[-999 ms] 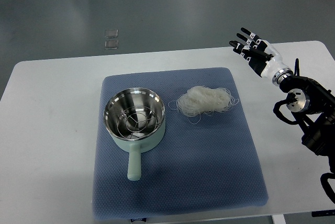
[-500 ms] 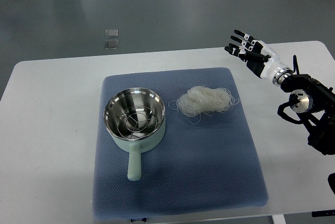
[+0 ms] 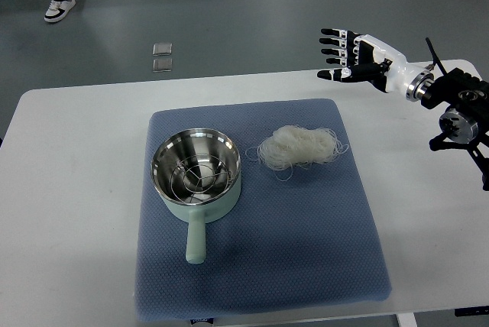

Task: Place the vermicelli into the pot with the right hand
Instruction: 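Lower the right hand onto the vermicelli and close fingers around it, then lift the vermicelli with the right hand and carry it over the steel pot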

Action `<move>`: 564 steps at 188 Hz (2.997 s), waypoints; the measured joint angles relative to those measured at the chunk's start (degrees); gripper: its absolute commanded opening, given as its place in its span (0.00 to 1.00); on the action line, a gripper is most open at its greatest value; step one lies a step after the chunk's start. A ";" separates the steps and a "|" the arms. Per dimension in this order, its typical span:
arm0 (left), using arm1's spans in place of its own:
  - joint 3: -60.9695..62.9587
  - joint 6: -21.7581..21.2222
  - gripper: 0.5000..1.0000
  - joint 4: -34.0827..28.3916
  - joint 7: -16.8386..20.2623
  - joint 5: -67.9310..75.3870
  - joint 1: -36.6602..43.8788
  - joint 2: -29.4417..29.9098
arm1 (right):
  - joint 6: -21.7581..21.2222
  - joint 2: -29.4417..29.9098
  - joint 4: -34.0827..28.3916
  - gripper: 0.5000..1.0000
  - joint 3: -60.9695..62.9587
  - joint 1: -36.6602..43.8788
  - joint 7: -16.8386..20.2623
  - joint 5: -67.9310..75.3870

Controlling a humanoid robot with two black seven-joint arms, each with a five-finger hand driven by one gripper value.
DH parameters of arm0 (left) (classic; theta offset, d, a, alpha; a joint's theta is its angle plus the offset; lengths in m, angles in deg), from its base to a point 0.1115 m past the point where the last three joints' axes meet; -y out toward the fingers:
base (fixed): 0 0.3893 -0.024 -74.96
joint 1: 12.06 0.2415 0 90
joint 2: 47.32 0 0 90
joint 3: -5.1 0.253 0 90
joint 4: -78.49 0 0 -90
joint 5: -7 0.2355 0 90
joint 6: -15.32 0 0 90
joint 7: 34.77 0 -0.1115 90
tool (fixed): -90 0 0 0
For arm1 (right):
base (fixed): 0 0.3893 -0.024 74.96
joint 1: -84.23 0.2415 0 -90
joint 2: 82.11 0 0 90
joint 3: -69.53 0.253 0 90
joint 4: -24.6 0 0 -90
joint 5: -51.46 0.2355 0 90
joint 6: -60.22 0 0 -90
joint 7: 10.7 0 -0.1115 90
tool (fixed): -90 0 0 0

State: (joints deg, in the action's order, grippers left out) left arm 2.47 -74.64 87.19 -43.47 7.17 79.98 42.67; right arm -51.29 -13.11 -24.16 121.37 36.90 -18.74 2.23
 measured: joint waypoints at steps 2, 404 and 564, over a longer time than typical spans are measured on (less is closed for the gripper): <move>0.00 0.00 1.00 0.00 0.00 0.00 0.00 0.00 | -0.02 -0.30 -0.30 0.84 -0.42 0.18 -0.02 -0.29; 0.07 0.03 1.00 0.08 -0.01 0.01 0.14 0.00 | 16.33 -2.51 -7.54 0.00 -43.24 15.90 3.40 -29.73; -0.01 0.00 1.00 0.44 -0.03 0.01 0.16 0.00 | 9.67 4.85 -19.32 0.00 -38.82 27.58 -4.37 -27.07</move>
State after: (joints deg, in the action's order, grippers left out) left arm 2.46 -74.64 87.63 -43.50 7.18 80.15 42.68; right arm -41.62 -8.26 -43.48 82.55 64.48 -23.11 -24.84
